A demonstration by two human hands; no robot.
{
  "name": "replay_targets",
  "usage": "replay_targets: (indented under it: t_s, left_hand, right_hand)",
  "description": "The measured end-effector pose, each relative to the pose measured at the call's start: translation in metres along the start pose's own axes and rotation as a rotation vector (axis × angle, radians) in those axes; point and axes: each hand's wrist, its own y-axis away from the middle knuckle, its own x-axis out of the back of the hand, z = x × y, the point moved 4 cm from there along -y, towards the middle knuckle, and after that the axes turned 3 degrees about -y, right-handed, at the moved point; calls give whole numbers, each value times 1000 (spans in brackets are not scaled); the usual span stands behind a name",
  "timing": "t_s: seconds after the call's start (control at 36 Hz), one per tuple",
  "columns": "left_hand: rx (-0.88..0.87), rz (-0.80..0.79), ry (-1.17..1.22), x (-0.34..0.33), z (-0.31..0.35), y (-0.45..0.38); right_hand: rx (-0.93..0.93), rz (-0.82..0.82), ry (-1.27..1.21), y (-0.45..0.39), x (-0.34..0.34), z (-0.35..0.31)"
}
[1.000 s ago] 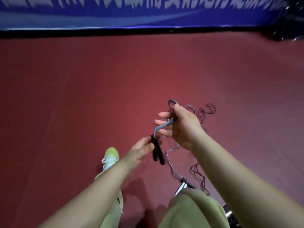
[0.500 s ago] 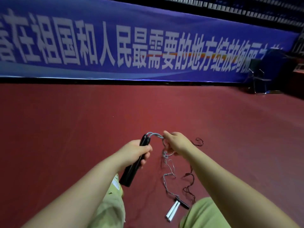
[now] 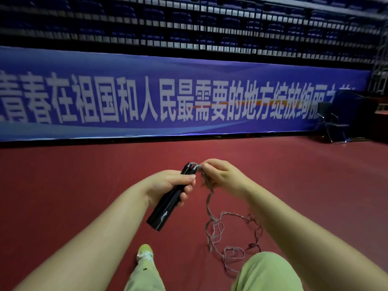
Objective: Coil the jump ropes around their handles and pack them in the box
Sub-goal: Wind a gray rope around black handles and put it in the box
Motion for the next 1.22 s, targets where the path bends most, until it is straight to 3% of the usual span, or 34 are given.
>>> replay_targets:
  t_s: [0.17, 0.31, 0.44, 0.56, 0.72, 0.86, 0.92, 1.06, 1.22]
  left_hand:
    - [-150, -81, 142, -12, 28, 36]
    - [-333, -19, 317, -16, 56, 43]
    - [-443, 16, 467, -5, 64, 44]
    - [-473, 70, 264, 3, 65, 48]
    - [-431, 280, -377, 13, 65, 50]
    - [-321, 293, -837, 7, 70, 55]
    - [-263, 238, -956, 0, 68, 55]
    - [-209, 90, -1005, -23, 64, 52]
    - [-231, -32, -920, -45, 61, 57]
  right_hand:
    - [121, 88, -85, 4, -13, -45]
    - [173, 173, -225, -1, -13, -58]
    - [156, 95, -78, 9, -23, -57]
    - [134, 18, 175, 26, -25, -64]
    - [159, -104, 624, 52, -25, -103]
    - [237, -49, 875, 64, -14, -133]
    - [254, -48, 884, 69, -7, -144]
    - [281, -58, 817, 66, 0, -155]
    - [201, -55, 238, 50, 14, -144]
